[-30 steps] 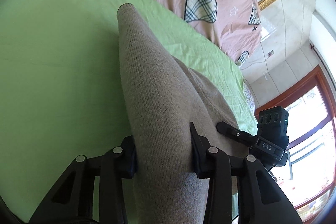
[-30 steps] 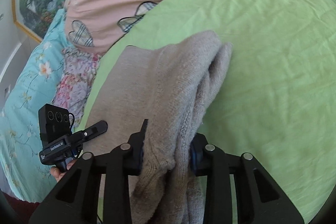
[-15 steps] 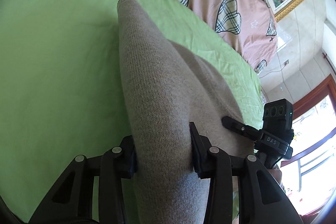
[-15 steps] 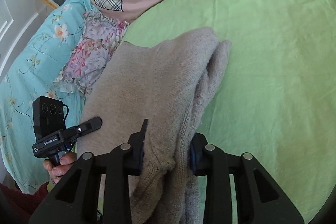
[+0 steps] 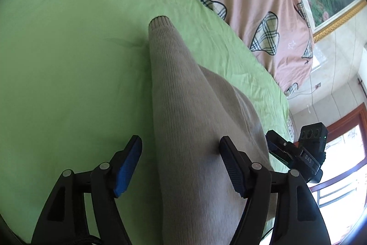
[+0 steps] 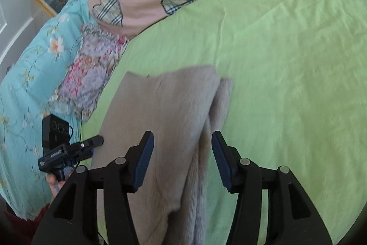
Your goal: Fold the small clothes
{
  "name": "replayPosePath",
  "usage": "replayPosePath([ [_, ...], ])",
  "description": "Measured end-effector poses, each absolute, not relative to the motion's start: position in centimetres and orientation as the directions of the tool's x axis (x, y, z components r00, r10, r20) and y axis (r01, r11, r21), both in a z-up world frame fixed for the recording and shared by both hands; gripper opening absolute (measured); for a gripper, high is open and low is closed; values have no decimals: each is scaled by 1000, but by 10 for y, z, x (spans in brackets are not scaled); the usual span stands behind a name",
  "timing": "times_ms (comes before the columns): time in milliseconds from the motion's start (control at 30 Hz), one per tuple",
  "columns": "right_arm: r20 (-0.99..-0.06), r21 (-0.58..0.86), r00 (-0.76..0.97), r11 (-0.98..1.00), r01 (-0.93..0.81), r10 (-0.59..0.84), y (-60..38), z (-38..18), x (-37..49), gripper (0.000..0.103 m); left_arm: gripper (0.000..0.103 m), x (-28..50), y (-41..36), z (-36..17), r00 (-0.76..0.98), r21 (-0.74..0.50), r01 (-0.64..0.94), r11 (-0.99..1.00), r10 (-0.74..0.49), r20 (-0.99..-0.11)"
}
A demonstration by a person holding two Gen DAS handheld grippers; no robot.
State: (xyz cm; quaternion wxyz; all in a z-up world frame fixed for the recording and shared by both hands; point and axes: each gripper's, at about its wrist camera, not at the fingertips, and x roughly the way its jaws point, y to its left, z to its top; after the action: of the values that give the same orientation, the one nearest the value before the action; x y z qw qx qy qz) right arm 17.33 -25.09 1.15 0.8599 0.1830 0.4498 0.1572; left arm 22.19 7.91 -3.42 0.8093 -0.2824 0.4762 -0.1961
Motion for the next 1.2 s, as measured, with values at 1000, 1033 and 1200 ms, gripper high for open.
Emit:
replayPosePath([
  [1000,-692,448,575,884,-132,437,-257,39,78,47,33,148,58,15,583,-344,172,923,-377,-720],
  [1033,-695,444,571,885,-136,437,-255,38,67,47,34,126,55,14,584,-326,185,927,-371,-722],
  [1200,-724,402,554,904,-146,411,-243,27,27,47,50,45,48,5,606,-234,220,947,-321,-728],
])
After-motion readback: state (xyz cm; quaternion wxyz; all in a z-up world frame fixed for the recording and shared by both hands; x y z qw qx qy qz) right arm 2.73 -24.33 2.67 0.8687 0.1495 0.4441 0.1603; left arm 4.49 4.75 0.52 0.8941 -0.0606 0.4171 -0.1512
